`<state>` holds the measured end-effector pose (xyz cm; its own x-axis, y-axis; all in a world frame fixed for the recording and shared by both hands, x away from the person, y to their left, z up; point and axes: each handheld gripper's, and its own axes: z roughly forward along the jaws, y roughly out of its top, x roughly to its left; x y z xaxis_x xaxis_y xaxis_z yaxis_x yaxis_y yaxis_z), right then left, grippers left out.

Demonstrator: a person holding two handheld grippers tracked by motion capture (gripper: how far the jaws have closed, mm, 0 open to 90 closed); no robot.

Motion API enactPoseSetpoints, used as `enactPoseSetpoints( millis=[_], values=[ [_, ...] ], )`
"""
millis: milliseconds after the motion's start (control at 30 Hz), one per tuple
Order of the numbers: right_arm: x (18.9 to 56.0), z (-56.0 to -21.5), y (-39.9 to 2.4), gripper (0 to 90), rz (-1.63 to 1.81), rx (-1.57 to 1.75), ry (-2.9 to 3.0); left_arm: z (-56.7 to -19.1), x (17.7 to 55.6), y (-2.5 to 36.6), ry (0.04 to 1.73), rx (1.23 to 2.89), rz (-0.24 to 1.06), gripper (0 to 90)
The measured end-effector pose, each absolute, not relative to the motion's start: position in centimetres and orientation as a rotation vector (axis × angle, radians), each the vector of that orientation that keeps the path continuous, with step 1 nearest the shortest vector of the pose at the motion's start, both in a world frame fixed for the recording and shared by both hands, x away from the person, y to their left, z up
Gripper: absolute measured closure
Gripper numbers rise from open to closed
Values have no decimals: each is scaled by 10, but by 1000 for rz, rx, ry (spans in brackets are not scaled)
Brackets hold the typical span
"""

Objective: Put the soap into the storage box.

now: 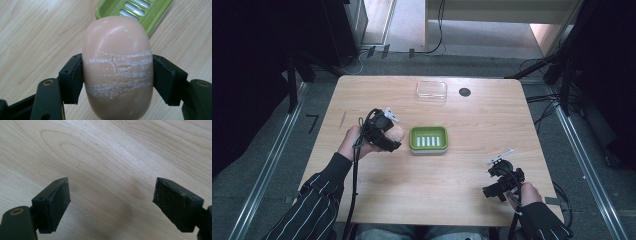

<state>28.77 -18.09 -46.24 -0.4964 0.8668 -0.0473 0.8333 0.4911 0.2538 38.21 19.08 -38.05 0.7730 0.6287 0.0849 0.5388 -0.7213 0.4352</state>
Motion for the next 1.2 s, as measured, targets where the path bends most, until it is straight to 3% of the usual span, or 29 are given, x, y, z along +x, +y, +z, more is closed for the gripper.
enactPoseSetpoints(
  millis=[1200],
  values=[
    [288, -463, -180, 145, 291, 1474, 2564, -374, 402, 163, 757, 2598, 316, 325]
  ],
)
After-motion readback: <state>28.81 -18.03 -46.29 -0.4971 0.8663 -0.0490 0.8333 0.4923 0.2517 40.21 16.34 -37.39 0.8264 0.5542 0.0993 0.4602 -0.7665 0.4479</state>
